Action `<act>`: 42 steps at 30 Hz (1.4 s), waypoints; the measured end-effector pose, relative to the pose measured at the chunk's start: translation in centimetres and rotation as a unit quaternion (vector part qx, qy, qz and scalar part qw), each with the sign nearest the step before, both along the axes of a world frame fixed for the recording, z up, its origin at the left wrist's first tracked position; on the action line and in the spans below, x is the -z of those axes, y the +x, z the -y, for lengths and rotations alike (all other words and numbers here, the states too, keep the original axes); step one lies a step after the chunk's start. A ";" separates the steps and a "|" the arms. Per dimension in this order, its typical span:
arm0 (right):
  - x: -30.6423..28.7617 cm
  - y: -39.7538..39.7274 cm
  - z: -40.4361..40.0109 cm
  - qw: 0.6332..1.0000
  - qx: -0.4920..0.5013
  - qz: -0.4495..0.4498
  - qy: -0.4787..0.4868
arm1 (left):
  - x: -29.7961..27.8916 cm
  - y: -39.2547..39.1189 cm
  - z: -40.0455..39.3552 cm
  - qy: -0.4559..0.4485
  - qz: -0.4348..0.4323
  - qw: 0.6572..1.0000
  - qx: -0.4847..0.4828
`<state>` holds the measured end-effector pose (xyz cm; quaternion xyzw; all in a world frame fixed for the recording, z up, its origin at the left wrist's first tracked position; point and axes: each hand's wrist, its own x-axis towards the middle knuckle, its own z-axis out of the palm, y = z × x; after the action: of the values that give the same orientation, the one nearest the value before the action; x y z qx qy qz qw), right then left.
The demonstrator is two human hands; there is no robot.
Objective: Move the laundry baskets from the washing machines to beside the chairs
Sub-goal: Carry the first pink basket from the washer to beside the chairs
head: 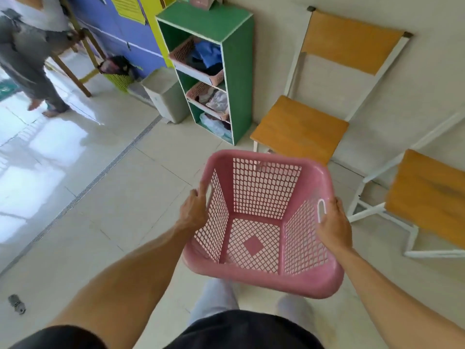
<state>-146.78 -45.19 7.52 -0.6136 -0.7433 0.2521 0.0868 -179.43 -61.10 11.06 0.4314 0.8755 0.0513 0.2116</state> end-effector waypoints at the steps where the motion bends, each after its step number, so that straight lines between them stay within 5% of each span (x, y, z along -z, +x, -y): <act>1: 0.0 -0.6 0.5 1.000 0.015 -0.005 0.002 | -0.1 -1.1 -1.0 -0.002 0.000 1.000 0.020; 8: 0.6 -2.5 3.0 0.988 0.146 0.018 -0.051 | 3.3 -5.6 -7.6 0.006 0.031 0.990 0.139; 15: 8.2 -4.8 1.3 0.970 0.224 0.004 -0.090 | 11.4 -8.1 -12.6 0.007 0.022 0.982 0.187; 29: 26.1 -7.6 -5.3 0.964 0.253 -0.021 -0.079 | 28.9 -10.5 -18.8 0.077 0.016 0.980 0.183; 42: 28.7 -7.2 -7.9 0.959 0.278 -0.056 0.019 | 30.9 -10.1 -22.2 0.101 -0.001 0.989 0.109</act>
<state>-153.93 -37.27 -21.18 -0.7792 -0.5416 0.2383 0.2067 -189.52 -38.90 -19.84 0.5432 0.8140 0.1160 0.1697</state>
